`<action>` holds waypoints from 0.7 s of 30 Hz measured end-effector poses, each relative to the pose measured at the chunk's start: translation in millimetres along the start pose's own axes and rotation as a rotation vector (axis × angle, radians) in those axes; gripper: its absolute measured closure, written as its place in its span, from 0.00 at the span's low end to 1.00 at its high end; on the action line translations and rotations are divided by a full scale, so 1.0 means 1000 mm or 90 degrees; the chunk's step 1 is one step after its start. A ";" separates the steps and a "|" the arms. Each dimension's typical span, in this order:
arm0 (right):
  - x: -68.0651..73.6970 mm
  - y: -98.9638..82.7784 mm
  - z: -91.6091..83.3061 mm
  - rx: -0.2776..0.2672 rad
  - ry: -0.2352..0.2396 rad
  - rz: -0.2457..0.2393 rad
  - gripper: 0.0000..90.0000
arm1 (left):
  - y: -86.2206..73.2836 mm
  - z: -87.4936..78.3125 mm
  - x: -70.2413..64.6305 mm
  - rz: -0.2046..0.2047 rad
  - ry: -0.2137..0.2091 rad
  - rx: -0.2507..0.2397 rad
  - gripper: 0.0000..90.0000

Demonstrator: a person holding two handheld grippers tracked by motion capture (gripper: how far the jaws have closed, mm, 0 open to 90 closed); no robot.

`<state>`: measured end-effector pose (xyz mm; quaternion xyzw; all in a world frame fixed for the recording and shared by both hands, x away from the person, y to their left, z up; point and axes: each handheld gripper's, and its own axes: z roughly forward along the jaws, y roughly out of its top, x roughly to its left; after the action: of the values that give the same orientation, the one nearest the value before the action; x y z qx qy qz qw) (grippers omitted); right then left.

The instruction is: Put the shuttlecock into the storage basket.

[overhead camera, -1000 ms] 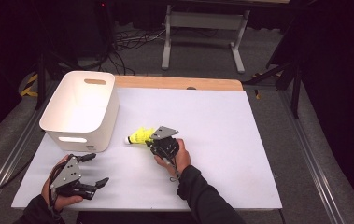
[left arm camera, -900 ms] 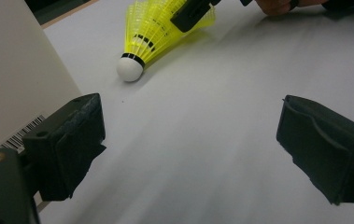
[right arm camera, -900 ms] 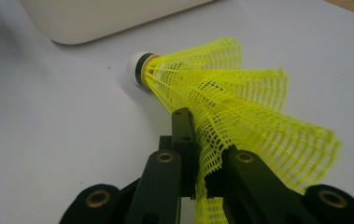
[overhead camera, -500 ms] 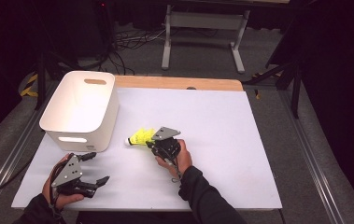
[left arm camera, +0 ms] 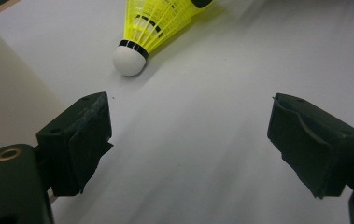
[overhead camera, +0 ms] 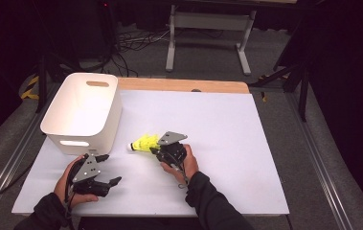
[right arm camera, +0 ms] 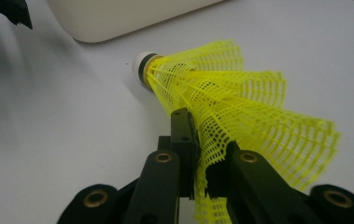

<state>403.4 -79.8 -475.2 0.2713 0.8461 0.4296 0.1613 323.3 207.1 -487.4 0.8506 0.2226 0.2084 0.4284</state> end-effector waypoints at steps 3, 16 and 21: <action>-0.002 -0.001 0.000 0.003 0.011 0.007 0.89 | -0.001 -0.002 0.000 -0.003 -0.001 -0.007 0.15; -0.001 0.000 -0.001 0.014 0.068 -0.006 0.61 | -0.006 -0.010 0.000 -0.010 -0.001 -0.024 0.14; 0.004 0.004 0.006 0.024 0.067 -0.036 0.61 | -0.006 -0.011 0.000 -0.009 -0.004 -0.027 0.14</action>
<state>404.1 -71.5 -475.8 0.2271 0.8687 0.4225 0.1233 316.0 216.9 -486.3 0.8403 0.2229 0.2072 0.4485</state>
